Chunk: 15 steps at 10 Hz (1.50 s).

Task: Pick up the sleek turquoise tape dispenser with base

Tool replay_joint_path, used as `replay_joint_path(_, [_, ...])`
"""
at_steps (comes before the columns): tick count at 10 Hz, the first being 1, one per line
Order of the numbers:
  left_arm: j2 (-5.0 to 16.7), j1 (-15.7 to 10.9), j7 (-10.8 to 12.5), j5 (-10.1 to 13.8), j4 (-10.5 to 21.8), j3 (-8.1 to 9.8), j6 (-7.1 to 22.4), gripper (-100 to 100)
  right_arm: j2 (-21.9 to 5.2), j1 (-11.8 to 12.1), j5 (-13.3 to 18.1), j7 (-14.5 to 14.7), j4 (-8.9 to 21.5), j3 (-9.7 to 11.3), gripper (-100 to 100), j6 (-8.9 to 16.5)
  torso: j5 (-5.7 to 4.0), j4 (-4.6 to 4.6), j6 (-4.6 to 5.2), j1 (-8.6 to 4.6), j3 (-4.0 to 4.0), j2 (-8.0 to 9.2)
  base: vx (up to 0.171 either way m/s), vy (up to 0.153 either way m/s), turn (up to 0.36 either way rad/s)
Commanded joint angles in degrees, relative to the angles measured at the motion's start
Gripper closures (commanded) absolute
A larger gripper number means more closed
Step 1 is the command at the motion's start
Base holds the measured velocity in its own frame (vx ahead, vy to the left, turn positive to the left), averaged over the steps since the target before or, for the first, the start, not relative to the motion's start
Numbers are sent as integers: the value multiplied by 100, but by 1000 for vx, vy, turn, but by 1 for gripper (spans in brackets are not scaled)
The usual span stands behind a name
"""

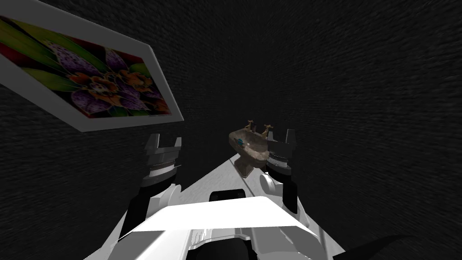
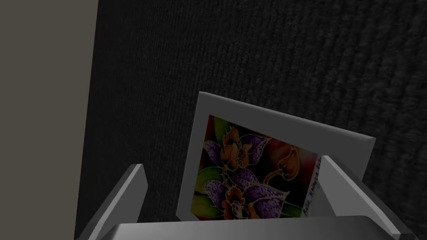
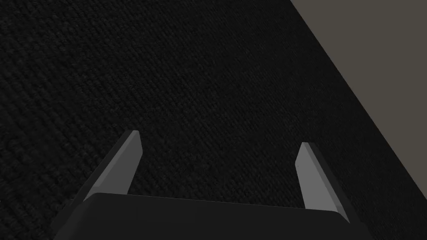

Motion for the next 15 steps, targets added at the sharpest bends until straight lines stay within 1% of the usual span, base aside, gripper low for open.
replay_joint_path(1, [0,0,0,0,0,0,0,0,-286,24,-19,-26,99,44,-100,-14,0,0,0,0,0,0,7,37,47])
replay_joint_path(2, [0,0,0,0,0,0,0,0,-446,47,-39,-50,199,90,-100,-28,2,0,-1,10,-1,-2,17,84,81])
replay_joint_path(3, [-1,0,0,0,0,-1,0,0,-526,47,-39,-50,199,90,-100,-28,6,-1,-2,27,-3,-6,24,77,26])
replay_joint_path(4, [-1,0,0,0,0,-1,0,0,-741,77,-65,-80,330,151,-100,-46,7,-2,0,28,-5,-8,28,90,61])
replay_joint_path(5, [-1,0,0,0,0,-1,0,0,-784,77,-65,-80,330,151,-100,-46,7,-2,-1,33,-6,-10,8,71,30])
replay_joint_path(6, [-1,0,0,0,0,-1,0,0,-1013,112,-96,-113,490,226,-100,-67,7,-2,0,28,-3,-5,-10,89,84])
replay_joint_path(7, [-1,0,0,0,0,-1,0,0,-1063,112,-96,-113,490,226,-100,-67,7,0,-1,33,0,1,3,82,46])
replay_joint_path(8, [-1,0,0,0,0,-1,0,0,-1299,151,-132,-149,677,316,-100,-91,7,0,0,31,0,0,14,110,106])
replay_joint_path(9, [-1,0,0,0,0,-1,0,0,-1360,151,-132,-149,677,316,-100,-91,9,-1,-2,40,-3,-4,17,94,45])
replay_joint_path(10, [-1,0,0,0,0,-1,0,0,-1565,195,-173,-185,888,419,-100,-117,9,-1,0,36,-3,-5,13,147,140])
replay_joint_path(11, [-1,0,0,0,0,-1,0,0,-1672,195,-173,-185,888,419,-100,-117,11,-1,-2,53,-3,-4,10,127,37])
replay_joint_path(12, [-1,0,0,0,0,-1,0,0,-1879,242,-217,-221,1122,536,-100,-144,12,-1,1,48,-2,-3,33,141,128])
replay_joint_path(13, [-1,0,0,0,0,-1,0,0,-1997,242,-217,-221,1122,536,-100,-144,12,-2,-2,53,-5,-9,30,126,49])
replay_joint_path(14, [-1,0,0,0,0,-1,0,0,-2193,292,-266,-255,1371,665,-100,-170,12,-2,1,49,-5,-9,22,178,117])
replay_joint_path(15, [-1,0,0,0,0,-1,0,0,-2333,292,-266,-255,1379,665,-100,-170,14,-2,-1,65,-4,-6,12,141,75])
